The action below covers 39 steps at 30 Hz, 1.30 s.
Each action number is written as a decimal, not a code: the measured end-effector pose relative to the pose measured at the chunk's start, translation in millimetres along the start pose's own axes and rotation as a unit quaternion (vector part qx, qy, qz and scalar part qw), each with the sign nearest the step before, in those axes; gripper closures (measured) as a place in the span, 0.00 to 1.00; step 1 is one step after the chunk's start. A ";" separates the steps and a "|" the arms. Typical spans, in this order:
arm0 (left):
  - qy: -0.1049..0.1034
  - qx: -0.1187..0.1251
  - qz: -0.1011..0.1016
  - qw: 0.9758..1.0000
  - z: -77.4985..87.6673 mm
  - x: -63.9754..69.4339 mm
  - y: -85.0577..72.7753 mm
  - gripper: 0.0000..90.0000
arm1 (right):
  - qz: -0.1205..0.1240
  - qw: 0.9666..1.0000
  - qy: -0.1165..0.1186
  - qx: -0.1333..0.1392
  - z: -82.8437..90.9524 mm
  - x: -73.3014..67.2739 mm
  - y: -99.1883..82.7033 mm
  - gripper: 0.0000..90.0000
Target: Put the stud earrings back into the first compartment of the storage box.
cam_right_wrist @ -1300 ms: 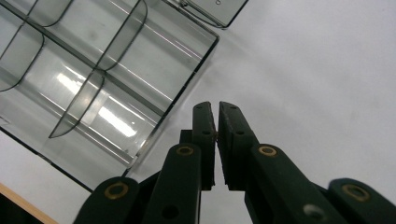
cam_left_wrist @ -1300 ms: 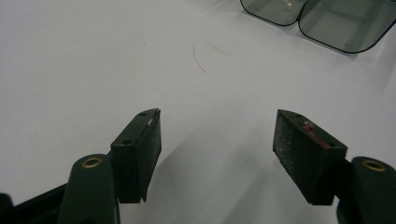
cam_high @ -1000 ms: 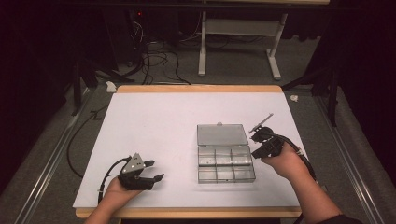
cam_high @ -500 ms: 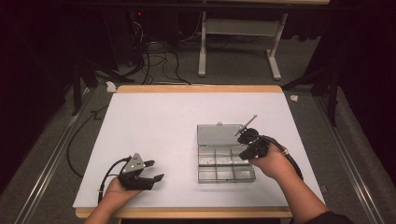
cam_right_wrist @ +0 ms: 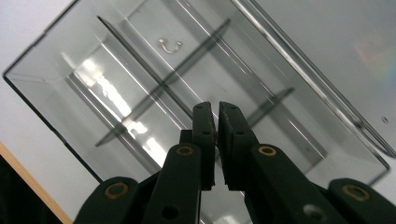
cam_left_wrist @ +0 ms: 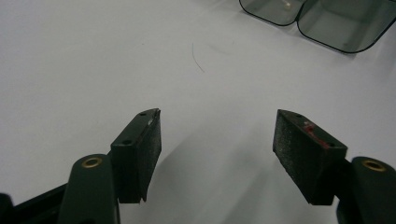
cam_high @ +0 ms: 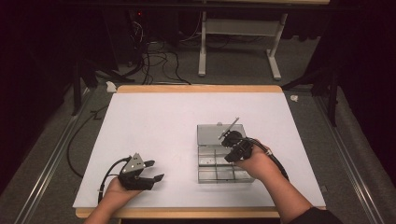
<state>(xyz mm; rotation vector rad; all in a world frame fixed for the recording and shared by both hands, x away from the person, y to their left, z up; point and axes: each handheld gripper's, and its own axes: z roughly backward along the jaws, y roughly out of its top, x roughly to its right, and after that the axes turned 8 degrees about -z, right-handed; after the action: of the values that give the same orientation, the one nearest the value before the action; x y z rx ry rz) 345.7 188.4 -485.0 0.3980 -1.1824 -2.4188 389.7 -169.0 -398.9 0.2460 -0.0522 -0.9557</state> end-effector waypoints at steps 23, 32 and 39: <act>-0.001 0.001 -0.001 1.000 0.3 0.0 -0.1 0.37 | 0.052 0.998 0.025 0.007 -29.0 -33.5 38.0 0.96; -0.003 0.002 0.000 1.000 0.8 -0.2 -0.3 0.37 | 0.051 0.998 0.024 -0.004 -47.2 -33.7 47.4 0.96; -0.003 0.002 -0.001 1.000 0.7 -0.3 -0.3 0.37 | 0.049 0.998 0.026 -0.009 -52.7 -31.4 47.7 0.95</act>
<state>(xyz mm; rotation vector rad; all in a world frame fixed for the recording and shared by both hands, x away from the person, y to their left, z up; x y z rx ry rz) 345.5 189.2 -484.7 0.3935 -1.1903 -2.4205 417.8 -107.4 -437.0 0.2486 -0.0075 -0.8509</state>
